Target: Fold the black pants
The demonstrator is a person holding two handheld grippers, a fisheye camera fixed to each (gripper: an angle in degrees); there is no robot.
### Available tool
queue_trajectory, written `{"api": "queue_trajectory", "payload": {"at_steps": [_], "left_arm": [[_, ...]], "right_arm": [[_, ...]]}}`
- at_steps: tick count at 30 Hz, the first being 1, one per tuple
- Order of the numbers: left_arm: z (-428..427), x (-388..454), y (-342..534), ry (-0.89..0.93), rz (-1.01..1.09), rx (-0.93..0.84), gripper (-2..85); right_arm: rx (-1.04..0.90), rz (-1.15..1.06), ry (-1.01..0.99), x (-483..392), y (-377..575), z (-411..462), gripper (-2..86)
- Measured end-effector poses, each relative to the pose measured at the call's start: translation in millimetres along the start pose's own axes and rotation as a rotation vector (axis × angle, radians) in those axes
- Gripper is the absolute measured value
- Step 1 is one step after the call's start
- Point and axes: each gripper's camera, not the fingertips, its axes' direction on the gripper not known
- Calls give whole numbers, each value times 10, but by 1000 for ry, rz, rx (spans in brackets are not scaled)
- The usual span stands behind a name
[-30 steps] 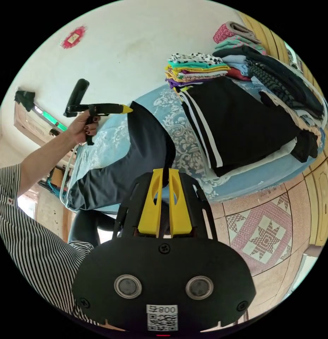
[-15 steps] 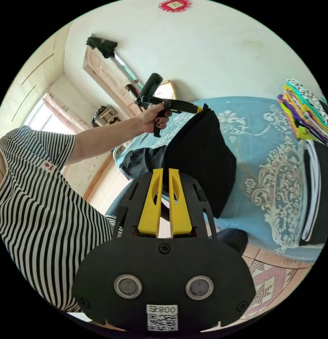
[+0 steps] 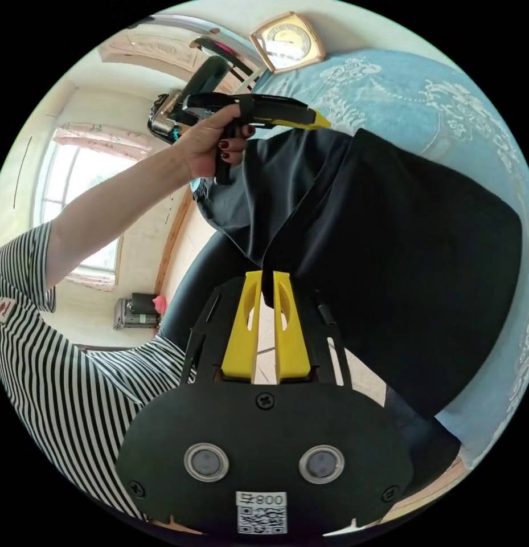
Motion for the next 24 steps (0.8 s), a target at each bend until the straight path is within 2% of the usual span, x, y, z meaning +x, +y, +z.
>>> {"api": "queue_trajectory", "payload": {"at_steps": [2,5,10,17,24], "left_arm": [[6,-181,270,22,-62,35,9],[113,-173,586,83,-35,40,20],[456,-132,846,53,-36,-21,34],[709,-161,1000,-18,-44,-61,10],[544,-116,1326,-4,-54,53,5]], "right_arm": [[-21,12,-43,37,-117,119,46],[-4,0,-85,29,-247,171,49],[-22,3,-136,43,-423,234,59],[23,34,-123,83,-510,140,50],[120,59,-46,132,-660,-33,33]]}}
